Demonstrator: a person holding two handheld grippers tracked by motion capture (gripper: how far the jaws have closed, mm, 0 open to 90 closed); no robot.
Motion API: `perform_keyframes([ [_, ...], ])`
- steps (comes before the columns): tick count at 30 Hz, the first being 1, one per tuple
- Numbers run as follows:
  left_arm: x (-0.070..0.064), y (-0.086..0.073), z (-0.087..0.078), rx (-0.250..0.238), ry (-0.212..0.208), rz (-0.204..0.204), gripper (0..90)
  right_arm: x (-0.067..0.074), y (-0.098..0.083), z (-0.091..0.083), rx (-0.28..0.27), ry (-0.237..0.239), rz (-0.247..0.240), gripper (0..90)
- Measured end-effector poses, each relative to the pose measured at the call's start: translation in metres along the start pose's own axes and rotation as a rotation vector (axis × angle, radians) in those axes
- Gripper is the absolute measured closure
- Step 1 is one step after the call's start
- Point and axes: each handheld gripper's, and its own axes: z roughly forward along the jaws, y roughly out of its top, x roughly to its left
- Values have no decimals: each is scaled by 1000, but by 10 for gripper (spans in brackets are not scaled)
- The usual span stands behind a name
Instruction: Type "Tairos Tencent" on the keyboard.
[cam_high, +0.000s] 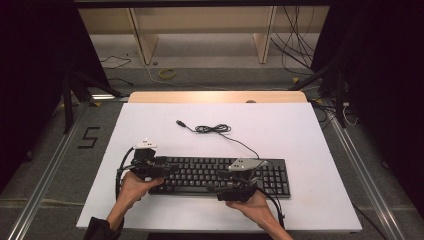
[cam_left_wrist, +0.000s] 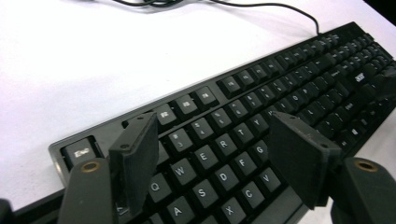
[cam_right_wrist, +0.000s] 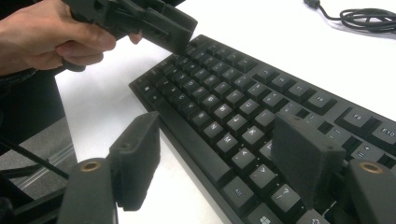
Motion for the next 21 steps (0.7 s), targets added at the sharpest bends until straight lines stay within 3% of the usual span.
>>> perform_keyframes([
  [6, 5, 2, 2, 22, 12, -12, 429, 1, 0, 0, 0, 1, -3, 338],
  [15, 0, 1, 11, 76, 10, 54, 772, 1, 0, 0, 2, 2, -4, 339],
  [21, -2, 1, 18, 102, 8, 73, 884, 2, 0, 1, 4, 4, -7, 339],
])
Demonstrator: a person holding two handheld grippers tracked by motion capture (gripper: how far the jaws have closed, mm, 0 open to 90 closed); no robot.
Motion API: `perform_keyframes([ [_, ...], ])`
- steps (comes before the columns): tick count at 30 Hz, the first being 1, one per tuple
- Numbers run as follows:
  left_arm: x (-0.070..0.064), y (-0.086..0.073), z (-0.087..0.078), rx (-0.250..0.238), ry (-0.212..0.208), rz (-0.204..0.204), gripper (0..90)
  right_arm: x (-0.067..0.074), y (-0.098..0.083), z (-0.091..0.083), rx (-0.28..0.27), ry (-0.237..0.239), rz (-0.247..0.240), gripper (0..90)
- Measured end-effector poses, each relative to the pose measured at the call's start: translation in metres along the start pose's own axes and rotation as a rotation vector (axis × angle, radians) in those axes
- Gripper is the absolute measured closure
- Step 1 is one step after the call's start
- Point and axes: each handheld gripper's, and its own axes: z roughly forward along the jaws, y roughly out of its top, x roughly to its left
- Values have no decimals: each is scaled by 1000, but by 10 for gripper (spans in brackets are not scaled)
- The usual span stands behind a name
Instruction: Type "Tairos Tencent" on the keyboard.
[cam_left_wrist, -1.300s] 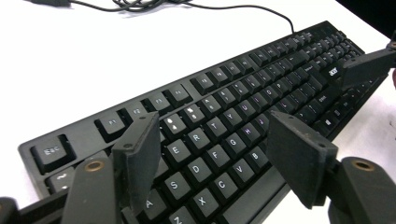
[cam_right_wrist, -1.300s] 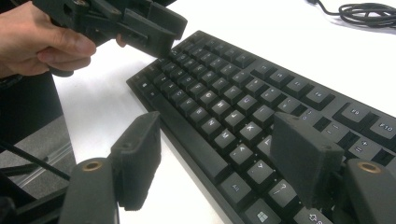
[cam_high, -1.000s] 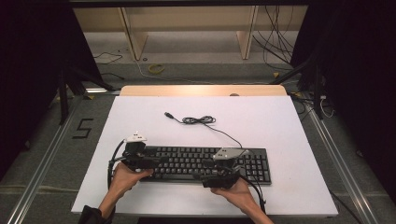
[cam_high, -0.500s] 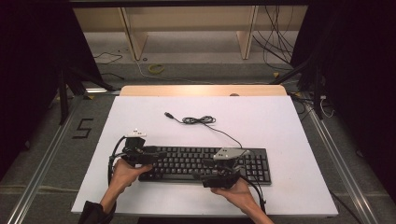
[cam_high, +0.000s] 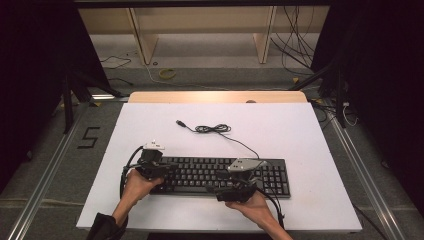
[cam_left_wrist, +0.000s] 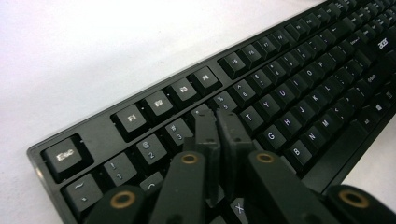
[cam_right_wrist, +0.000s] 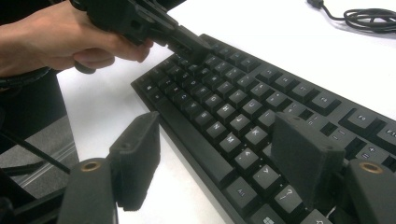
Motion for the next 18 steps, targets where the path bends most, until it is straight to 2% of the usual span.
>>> perform_keyframes([
  [13, -2, -1, 10, 35, 7, 17, 894, 0, 0, 0, 1, 3, 0, 340],
  [18, -2, -2, 12, 51, 9, 3, 896, 1, 0, 0, 1, 3, -1, 340],
])
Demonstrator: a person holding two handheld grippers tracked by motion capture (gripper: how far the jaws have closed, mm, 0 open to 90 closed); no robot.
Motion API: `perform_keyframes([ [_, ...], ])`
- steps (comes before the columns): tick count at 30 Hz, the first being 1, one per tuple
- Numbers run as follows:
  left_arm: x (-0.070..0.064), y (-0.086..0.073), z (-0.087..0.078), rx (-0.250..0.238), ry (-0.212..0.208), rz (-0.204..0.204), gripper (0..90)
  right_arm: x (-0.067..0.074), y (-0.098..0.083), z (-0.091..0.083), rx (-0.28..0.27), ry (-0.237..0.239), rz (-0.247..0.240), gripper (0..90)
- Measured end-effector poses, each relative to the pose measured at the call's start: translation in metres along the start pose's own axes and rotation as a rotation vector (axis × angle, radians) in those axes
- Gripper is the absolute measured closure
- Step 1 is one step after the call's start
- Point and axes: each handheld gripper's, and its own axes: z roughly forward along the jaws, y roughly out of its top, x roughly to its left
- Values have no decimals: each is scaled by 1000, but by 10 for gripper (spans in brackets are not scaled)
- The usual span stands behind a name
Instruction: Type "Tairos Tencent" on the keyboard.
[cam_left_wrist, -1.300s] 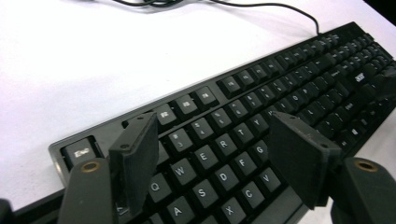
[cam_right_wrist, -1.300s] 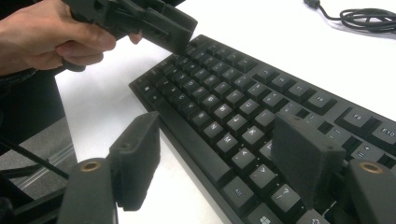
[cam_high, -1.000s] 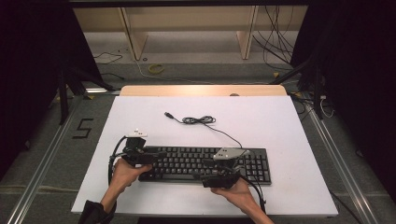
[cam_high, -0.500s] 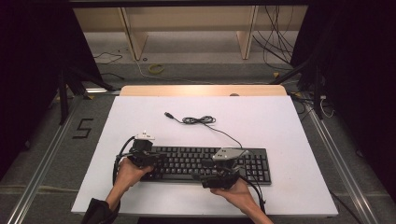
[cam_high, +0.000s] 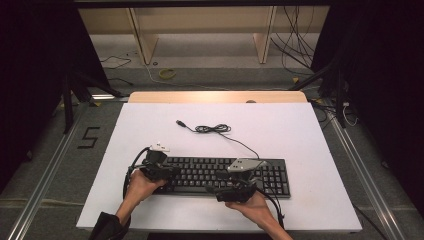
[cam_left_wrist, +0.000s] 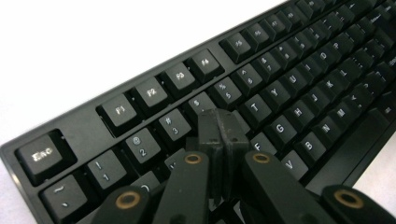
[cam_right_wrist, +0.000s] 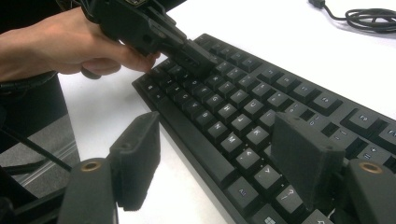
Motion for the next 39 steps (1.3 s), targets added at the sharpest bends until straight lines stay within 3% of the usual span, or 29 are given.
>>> perform_keyframes([
  [10, -1, 1, -4, -25, 3, -6, 883, 1, 0, 0, 2, 0, -1, 340],
  [21, -6, 0, -18, -68, -35, -14, 698, 1, 2, 1, -2, 1, -2, 342],
  [31, -8, -4, -29, -146, -55, -34, 486, 2, 4, 8, 16, -6, -1, 380],
  [39, -11, -10, -36, -212, -79, -33, 396, 1, 7, 15, 28, -15, -4, 431],
])
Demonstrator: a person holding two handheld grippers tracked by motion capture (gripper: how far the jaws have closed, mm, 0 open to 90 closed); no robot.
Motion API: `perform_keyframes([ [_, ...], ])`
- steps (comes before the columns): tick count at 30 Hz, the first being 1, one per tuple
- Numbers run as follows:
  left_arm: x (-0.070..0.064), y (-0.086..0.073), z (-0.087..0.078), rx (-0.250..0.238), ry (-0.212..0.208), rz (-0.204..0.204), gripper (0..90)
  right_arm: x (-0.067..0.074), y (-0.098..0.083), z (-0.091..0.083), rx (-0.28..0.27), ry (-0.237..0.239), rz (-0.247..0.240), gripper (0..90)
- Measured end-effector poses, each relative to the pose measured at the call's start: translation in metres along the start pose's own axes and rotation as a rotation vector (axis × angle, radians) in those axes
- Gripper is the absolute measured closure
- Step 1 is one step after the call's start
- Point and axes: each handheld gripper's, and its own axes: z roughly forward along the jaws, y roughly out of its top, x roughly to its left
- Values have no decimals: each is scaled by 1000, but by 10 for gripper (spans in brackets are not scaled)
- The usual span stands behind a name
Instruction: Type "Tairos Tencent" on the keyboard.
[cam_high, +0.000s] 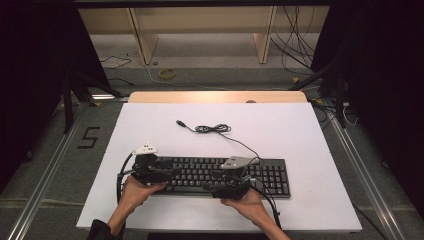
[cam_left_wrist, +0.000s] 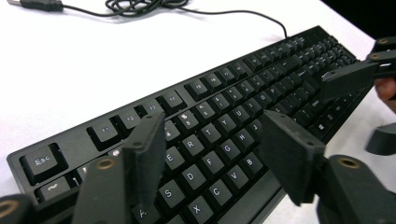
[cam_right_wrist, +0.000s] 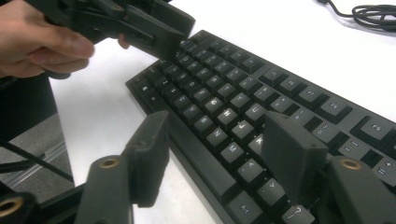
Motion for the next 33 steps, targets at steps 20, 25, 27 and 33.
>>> perform_keyframes([
  [20, -12, -18, -17, -83, -22, 19, 336, 5, 7, 28, 73, -19, -42, 807],
  [25, -13, -21, -18, -94, -25, 20, 334, 5, 7, 35, 89, -23, -49, 867],
  [27, -14, -22, -19, -97, -25, 25, 333, 5, 7, 38, 92, -26, -51, 884],
  [33, -16, -26, -22, -107, -23, 27, 333, 5, 7, 42, 107, -29, -54, 900],
])
